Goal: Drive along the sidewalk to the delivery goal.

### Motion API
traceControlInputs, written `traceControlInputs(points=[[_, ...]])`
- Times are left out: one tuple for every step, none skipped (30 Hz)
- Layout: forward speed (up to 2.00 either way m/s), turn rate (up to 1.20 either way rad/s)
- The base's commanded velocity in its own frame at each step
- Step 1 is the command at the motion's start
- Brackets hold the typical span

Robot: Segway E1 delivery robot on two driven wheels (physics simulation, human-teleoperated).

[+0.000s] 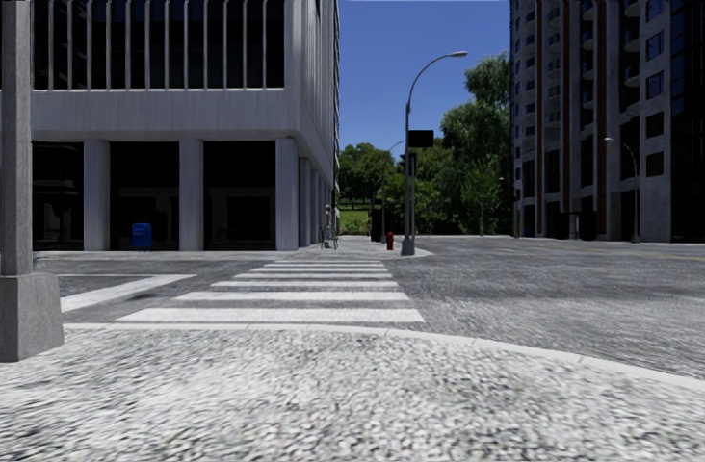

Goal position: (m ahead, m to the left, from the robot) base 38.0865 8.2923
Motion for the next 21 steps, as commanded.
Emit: traceControlInputs(points=[[2.0, 0.0], [2.0, 0.0], [2.0, 0.0], [2.0, 0.0], [2.0, 0.0], [2.0, 0.0], [2.0, 0.0], [2.0, 0.0], [2.0, 0.0], [2.0, 0.0], [2.0, 0.0], [2.0, 0.0], [2.0, 0.0], [2.0, 0.0], [2.0, 0.0], [2.0, 0.0], [2.0, 0.0], [2.0, 0.0], [2.0, 0.0], [2.0, 0.0], [2.0, 0.0]])
